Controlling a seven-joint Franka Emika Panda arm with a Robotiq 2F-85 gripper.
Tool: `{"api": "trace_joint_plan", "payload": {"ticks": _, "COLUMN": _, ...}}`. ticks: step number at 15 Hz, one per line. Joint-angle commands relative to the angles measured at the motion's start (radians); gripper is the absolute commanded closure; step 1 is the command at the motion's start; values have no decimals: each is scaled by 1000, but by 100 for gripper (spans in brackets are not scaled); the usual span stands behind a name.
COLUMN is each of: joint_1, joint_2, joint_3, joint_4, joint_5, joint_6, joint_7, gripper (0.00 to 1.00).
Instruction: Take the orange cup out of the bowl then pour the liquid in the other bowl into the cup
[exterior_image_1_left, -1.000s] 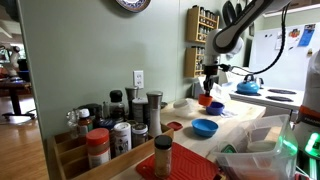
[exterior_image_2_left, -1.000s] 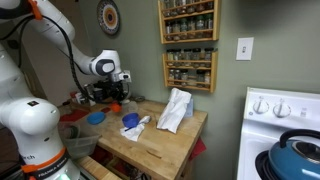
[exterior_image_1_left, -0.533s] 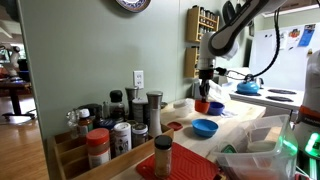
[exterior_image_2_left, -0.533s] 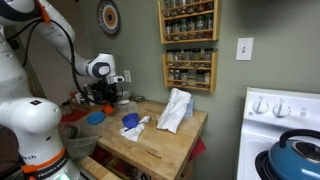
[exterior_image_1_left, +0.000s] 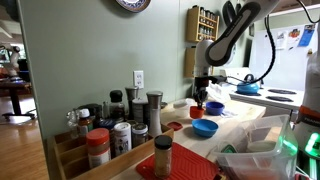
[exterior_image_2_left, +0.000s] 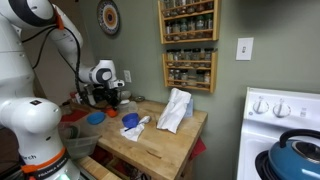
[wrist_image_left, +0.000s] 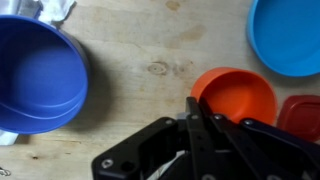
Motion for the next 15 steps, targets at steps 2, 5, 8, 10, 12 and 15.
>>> {"api": "trace_joint_plan", "payload": {"ticks": 2, "joint_1": 6, "joint_2": 67, "joint_3": 11, "joint_4": 22, "joint_5": -74, "joint_6": 74, "joint_7": 150, "gripper": 99}}
{"api": "trace_joint_plan", "payload": {"ticks": 5, "joint_1": 13, "joint_2": 86, "joint_3": 7, "joint_4": 35, "joint_5": -102, "joint_6": 100, "joint_7": 211, "gripper": 99}}
{"api": "trace_joint_plan", "payload": {"ticks": 8, "joint_1": 23, "joint_2": 91, "joint_3": 9, "joint_4": 48, "joint_5": -100, "joint_6": 93, "joint_7": 231, "gripper": 72}}
{"api": "trace_joint_plan", "payload": {"ticks": 10, "joint_1": 19, "joint_2": 73, "joint_3": 9, "joint_4": 47, "joint_5": -88, "joint_6": 65, "joint_7": 204, "gripper": 64}}
{"api": "trace_joint_plan", "payload": {"ticks": 12, "joint_1": 6, "joint_2": 26, "joint_3": 14, "joint_4": 27, "joint_5": -50, "joint_6": 39, "joint_7": 150, "gripper": 49}}
{"api": "trace_joint_plan", "payload": {"ticks": 15, "joint_1": -11, "joint_2": -35, "joint_3": 29, "joint_4": 6, "joint_5": 75, "joint_6": -17, "joint_7": -1, "gripper": 27}}
